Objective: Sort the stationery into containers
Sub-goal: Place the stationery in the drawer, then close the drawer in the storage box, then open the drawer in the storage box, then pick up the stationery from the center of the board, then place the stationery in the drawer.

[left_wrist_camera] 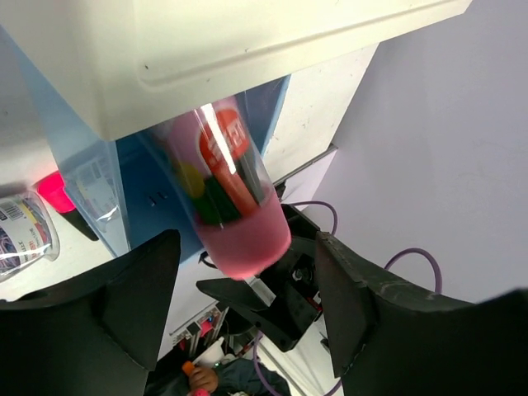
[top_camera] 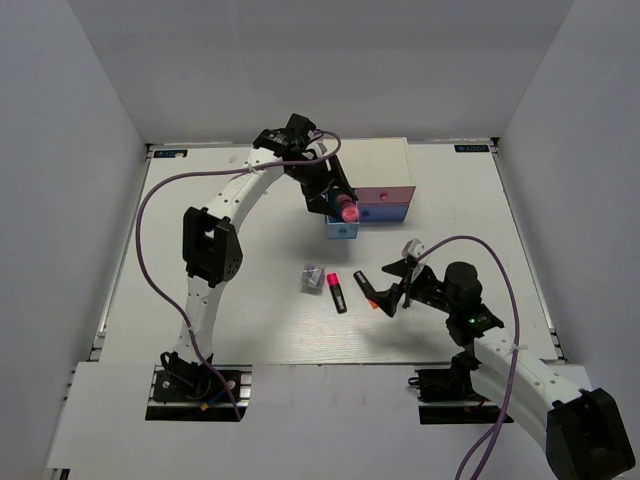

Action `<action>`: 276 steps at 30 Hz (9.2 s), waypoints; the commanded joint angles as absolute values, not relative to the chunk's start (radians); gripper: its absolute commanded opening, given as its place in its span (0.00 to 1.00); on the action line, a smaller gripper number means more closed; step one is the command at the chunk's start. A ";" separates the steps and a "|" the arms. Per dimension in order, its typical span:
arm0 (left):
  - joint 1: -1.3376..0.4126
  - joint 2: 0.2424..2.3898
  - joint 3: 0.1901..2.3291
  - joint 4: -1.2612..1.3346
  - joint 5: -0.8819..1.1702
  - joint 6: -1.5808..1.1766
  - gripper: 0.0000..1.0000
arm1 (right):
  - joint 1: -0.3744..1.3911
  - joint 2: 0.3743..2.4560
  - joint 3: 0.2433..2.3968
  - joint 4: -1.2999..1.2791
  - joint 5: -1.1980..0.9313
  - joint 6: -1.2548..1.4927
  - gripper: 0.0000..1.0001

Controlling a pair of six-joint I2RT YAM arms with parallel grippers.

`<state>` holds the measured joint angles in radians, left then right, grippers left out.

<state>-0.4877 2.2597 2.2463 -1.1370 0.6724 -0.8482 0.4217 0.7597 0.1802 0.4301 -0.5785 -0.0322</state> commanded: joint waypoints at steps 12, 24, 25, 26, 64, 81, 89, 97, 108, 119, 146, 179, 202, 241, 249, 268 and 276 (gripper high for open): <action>-0.488 2.040 2.252 -1.174 0.592 -0.844 0.69 | 0.419 0.758 0.167 0.488 -0.592 -0.029 0.90; -0.476 1.677 1.783 -0.792 0.542 -0.738 0.07 | 0.425 0.957 0.307 0.483 -0.810 -0.192 0.31; -0.476 1.607 1.675 -0.747 0.525 -0.726 0.08 | 0.420 1.024 0.360 0.483 -0.816 -0.248 0.09; -0.476 1.568 1.619 -0.720 0.505 -0.726 0.18 | 0.425 1.047 0.377 0.479 -0.819 -0.273 0.02; -0.477 0.939 0.649 -0.315 0.190 -0.966 1.00 | 0.497 1.719 1.052 0.434 -0.290 -0.634 0.03; -0.477 0.939 0.630 -0.276 0.199 -0.966 1.00 | 0.508 1.652 0.962 0.477 -0.334 -0.604 0.16; -0.486 1.000 0.609 -0.213 0.230 -0.976 1.00 | 0.488 1.430 0.724 0.606 -0.271 -0.260 0.90; -0.486 1.135 0.701 -0.264 0.230 -0.965 1.00 | 0.385 1.377 0.747 0.362 -0.302 0.126 0.29; -0.486 1.146 0.704 -0.278 0.212 -0.956 1.00 | 0.318 1.469 0.851 0.290 -0.296 0.423 0.58; -0.486 1.095 0.683 -0.298 0.202 -0.956 1.00 | 0.278 1.600 0.992 0.256 -0.190 0.526 0.55; -0.486 1.114 0.673 -0.298 0.202 -0.965 1.00 | 0.259 1.661 0.966 0.410 -0.163 0.494 0.32; -0.538 1.399 0.933 -0.425 0.181 -0.749 1.00 | 0.268 1.399 0.630 0.388 -0.264 0.517 0.70; -0.782 1.725 1.265 -0.732 -0.133 -0.678 1.00 | 0.255 1.284 0.525 0.336 -0.308 0.431 0.90; -0.827 1.886 2.011 -0.707 -0.114 -0.558 0.26 | 0.259 0.982 0.341 0.342 -0.379 0.256 0.58; -0.827 2.046 2.183 -0.761 -0.187 -0.594 0.22 | 0.259 0.943 0.325 0.334 -0.362 0.247 0.58; -0.836 2.097 2.201 -0.765 -0.221 -0.614 0.77 | 0.262 0.922 0.310 0.370 -0.416 0.169 0.76; -0.845 1.955 2.102 -0.649 -0.198 -0.614 0.74 | 0.259 1.011 0.362 0.436 -0.489 0.085 0.14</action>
